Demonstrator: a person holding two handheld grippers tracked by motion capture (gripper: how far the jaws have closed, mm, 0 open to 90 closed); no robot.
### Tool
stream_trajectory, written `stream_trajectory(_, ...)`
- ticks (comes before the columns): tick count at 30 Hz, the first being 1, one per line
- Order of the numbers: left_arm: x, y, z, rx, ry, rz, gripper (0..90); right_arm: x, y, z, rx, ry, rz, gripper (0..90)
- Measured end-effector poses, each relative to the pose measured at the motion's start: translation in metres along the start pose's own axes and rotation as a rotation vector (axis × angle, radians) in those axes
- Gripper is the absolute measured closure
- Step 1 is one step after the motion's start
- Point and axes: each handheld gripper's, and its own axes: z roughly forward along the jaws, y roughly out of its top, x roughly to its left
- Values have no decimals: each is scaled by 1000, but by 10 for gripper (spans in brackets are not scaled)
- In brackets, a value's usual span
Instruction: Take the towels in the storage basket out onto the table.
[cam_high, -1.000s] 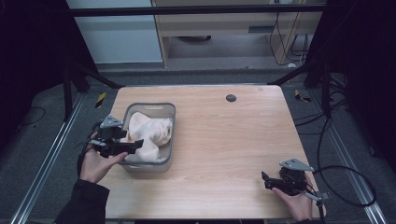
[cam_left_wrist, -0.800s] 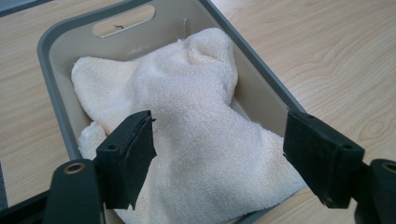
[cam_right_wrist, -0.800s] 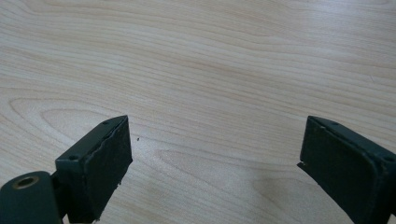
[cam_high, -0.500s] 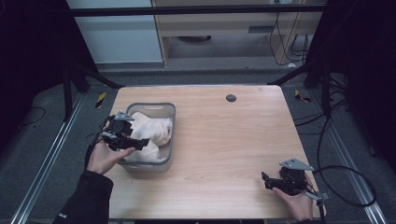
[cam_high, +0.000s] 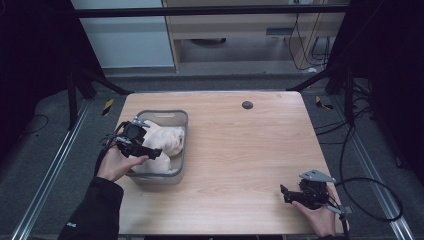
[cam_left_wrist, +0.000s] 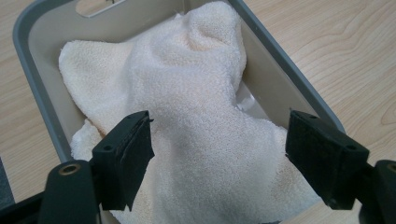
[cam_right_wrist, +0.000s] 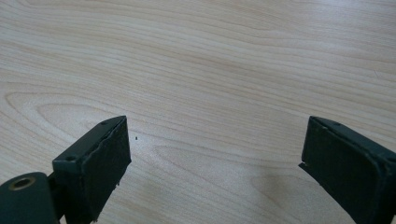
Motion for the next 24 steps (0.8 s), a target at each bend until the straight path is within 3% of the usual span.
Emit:
stream_trajectory(13, 0, 1, 14, 43, 10, -11, 191, 1, 0, 2, 16, 12, 0, 70)
stream_trajectory(24, 4, -2, 34, 90, -8, -34, 177, 2, -1, 3, 23, 14, -13, 64)
